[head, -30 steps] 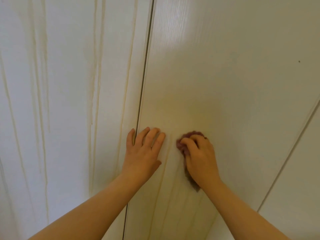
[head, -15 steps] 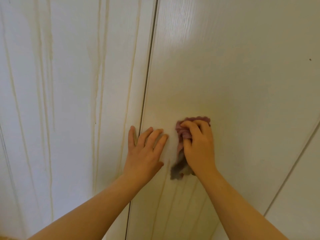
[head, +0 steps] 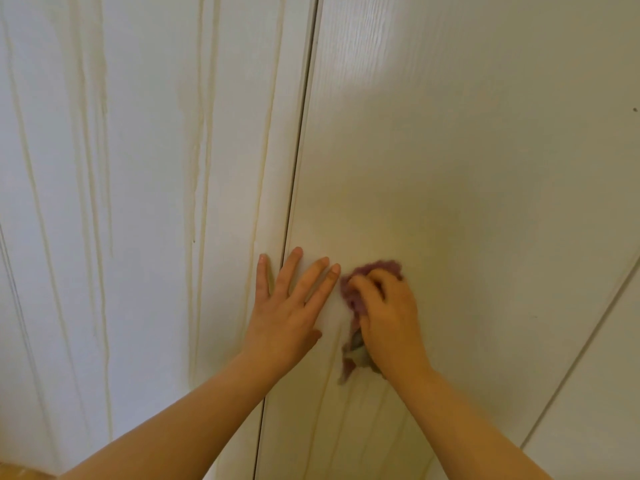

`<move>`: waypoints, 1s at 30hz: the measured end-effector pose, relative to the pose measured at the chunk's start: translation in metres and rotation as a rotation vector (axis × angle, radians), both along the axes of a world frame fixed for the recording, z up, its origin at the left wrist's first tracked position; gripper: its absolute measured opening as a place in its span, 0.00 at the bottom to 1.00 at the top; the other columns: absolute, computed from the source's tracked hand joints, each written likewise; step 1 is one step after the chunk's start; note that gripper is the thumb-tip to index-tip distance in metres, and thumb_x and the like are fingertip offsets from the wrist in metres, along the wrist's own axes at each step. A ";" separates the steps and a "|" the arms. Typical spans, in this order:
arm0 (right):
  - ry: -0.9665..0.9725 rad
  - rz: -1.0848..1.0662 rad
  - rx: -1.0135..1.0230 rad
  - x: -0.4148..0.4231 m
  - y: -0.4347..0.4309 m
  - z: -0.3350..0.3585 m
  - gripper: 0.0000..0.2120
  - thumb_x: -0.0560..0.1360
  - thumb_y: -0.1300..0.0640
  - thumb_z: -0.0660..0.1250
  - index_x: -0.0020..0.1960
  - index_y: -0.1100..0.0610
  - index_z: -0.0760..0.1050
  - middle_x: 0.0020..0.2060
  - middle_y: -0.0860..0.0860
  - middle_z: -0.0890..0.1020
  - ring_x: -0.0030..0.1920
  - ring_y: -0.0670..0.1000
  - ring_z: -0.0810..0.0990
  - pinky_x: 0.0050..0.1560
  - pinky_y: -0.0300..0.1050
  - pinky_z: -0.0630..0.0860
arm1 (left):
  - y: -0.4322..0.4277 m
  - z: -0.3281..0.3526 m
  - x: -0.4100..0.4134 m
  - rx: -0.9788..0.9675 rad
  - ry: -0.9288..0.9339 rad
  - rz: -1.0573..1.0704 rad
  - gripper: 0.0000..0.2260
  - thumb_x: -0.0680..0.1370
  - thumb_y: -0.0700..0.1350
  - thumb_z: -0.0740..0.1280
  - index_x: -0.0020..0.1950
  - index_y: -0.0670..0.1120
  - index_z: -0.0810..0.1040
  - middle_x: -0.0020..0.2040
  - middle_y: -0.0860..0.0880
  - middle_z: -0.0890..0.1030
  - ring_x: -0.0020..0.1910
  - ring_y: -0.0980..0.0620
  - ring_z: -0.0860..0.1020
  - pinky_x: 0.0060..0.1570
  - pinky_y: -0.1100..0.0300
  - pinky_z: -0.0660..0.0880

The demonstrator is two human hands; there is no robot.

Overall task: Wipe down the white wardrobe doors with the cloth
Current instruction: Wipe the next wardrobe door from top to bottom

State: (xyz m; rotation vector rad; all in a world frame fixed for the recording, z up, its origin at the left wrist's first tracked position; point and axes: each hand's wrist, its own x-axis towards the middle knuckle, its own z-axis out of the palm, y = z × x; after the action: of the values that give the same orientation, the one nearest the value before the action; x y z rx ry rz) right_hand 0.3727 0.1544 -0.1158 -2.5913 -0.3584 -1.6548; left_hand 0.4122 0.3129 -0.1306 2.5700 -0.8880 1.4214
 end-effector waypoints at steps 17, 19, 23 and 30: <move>0.175 0.103 -0.399 -0.001 -0.012 -0.081 0.21 0.60 0.68 0.67 0.51 0.52 0.73 0.49 0.52 0.73 0.42 0.53 0.68 0.41 0.45 0.64 | 0.011 -0.039 -0.001 0.074 0.043 0.108 0.58 0.60 0.52 0.79 0.78 0.45 0.43 0.76 0.46 0.53 0.76 0.42 0.47 0.71 0.38 0.41; 0.192 0.124 -0.387 -0.002 -0.013 -0.066 0.13 0.65 0.64 0.69 0.48 0.53 0.76 0.45 0.53 0.78 0.40 0.54 0.71 0.40 0.45 0.64 | 0.010 -0.039 -0.003 0.061 0.036 0.108 0.56 0.60 0.49 0.79 0.77 0.45 0.47 0.76 0.46 0.53 0.76 0.44 0.42 0.71 0.39 0.40; -0.030 0.115 0.064 0.001 -0.019 0.007 0.10 0.71 0.64 0.63 0.49 0.57 0.80 0.44 0.57 0.79 0.43 0.54 0.71 0.46 0.44 0.66 | 0.000 -0.039 -0.004 0.047 0.004 0.076 0.56 0.60 0.48 0.78 0.78 0.46 0.46 0.77 0.46 0.52 0.76 0.45 0.40 0.72 0.39 0.38; 0.123 0.055 -0.468 -0.021 -0.060 -0.078 0.20 0.65 0.66 0.65 0.54 0.50 0.69 0.53 0.51 0.69 0.44 0.54 0.68 0.46 0.46 0.64 | -0.011 -0.031 -0.004 0.029 0.025 0.047 0.56 0.57 0.52 0.80 0.77 0.45 0.51 0.76 0.45 0.54 0.75 0.43 0.51 0.70 0.38 0.41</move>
State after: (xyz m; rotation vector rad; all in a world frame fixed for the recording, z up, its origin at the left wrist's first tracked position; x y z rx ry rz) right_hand 0.3517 0.0945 -0.1943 -2.9491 -0.8966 -1.5329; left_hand 0.4079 0.3022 -0.1612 2.6404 -0.8561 1.3952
